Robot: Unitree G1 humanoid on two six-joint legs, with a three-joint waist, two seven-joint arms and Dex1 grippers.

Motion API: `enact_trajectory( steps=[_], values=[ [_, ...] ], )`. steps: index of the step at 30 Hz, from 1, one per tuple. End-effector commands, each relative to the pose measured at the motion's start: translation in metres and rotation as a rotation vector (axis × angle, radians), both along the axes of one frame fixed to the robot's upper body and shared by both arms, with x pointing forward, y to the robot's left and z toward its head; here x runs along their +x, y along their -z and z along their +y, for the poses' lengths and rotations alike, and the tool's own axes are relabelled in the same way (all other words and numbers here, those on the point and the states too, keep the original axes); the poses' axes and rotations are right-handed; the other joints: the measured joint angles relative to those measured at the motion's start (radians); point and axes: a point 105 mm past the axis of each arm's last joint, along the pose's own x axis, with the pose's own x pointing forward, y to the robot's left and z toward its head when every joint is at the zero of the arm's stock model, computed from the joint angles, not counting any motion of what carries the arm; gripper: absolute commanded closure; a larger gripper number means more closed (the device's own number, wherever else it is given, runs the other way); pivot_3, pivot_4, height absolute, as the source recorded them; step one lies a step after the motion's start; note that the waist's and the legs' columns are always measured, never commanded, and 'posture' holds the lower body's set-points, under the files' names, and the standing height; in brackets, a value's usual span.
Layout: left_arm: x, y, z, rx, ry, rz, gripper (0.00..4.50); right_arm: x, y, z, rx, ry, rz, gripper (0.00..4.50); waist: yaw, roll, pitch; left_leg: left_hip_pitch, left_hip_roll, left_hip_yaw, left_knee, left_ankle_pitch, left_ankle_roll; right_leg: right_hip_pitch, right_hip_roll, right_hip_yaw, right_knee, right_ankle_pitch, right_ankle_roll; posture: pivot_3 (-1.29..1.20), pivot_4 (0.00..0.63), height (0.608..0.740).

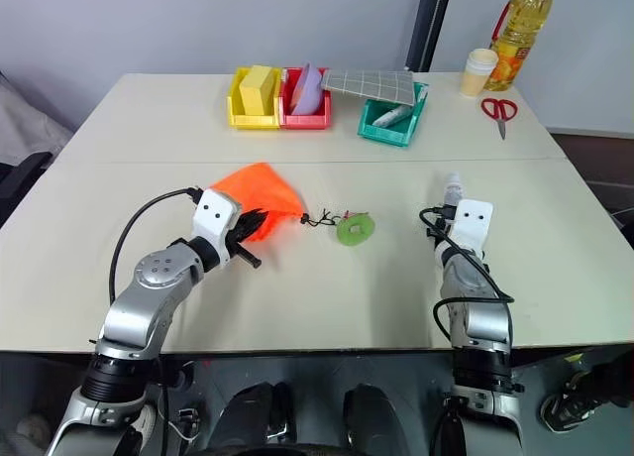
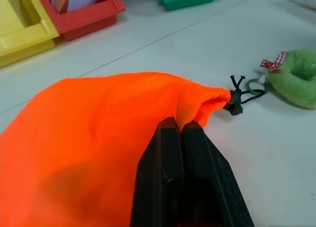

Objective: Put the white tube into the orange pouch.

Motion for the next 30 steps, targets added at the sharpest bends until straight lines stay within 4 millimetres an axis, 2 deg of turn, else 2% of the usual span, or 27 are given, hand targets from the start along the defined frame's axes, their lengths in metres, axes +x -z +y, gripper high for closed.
enact_trajectory(
  steps=[1,3,5,8,11,14,20,30],
  values=[
    [0.000,-0.012,0.000,-0.011,0.013,-0.052,4.50,-0.002,-0.041,0.017,-0.133,-0.153,-0.142,3.16,0.001,0.001,0.001,0.000,0.000,0.000,0.000,0.000,0.000,0.000,0.000,0.000,0.000,0.000,0.000,0.00,0.150,0.740],
    [0.000,-0.013,0.001,-0.033,0.024,-0.049,4.50,-0.013,-0.057,0.044,-0.193,-0.386,-0.199,3.16,0.002,0.002,0.001,0.000,0.000,0.000,0.000,0.000,0.000,-0.001,0.000,0.000,0.000,0.000,0.000,0.00,0.150,0.740],
    [-0.002,-0.013,0.000,-0.048,0.052,-0.046,4.50,-0.032,-0.062,0.069,-0.221,-0.607,-0.209,3.16,0.003,0.002,0.001,-0.001,0.000,0.000,0.000,0.000,0.000,-0.001,0.000,0.000,0.000,0.000,0.001,0.00,0.150,0.740],
    [-0.005,-0.012,0.001,-0.072,0.083,-0.025,4.50,-0.066,-0.054,0.100,-0.200,-0.900,-0.136,3.16,0.004,0.002,0.001,-0.001,0.000,0.000,-0.001,-0.001,0.002,-0.001,0.000,0.000,0.000,-0.001,0.001,0.00,0.150,0.740],
    [-0.006,-0.013,0.004,-0.131,0.087,-0.002,4.50,-0.090,-0.044,0.121,-0.188,-1.067,-0.061,3.16,0.003,0.001,0.002,0.000,0.000,-0.001,-0.001,-0.003,0.006,0.000,0.000,0.000,0.000,-0.001,0.001,0.00,0.150,0.740],
    [-0.006,-0.014,0.006,-0.164,0.094,0.016,4.50,-0.097,-0.039,0.137,-0.191,-1.147,-0.023,3.16,0.004,0.001,0.002,0.000,0.000,-0.001,0.001,-0.004,0.006,0.000,0.000,0.000,0.000,-0.001,0.000,0.00,0.150,0.740],
    [-0.009,-0.014,0.012,-0.163,0.132,0.040,4.50,-0.091,-0.032,0.164,-0.200,-1.181,-0.004,3.16,0.006,0.001,0.002,-0.001,0.000,-0.001,0.001,-0.004,0.006,-0.001,0.000,0.000,0.000,0.000,-0.001,0.00,0.150,0.740],
    [-0.017,-0.007,0.014,-0.109,0.196,0.085,4.50,-0.073,-0.036,0.182,-0.133,-1.099,-0.076,3.16,0.004,0.000,0.003,-0.002,0.000,-0.001,0.001,-0.004,0.007,-0.002,-0.001,0.000,-0.001,0.000,-0.001,0.00,0.150,0.740]
  ],
)
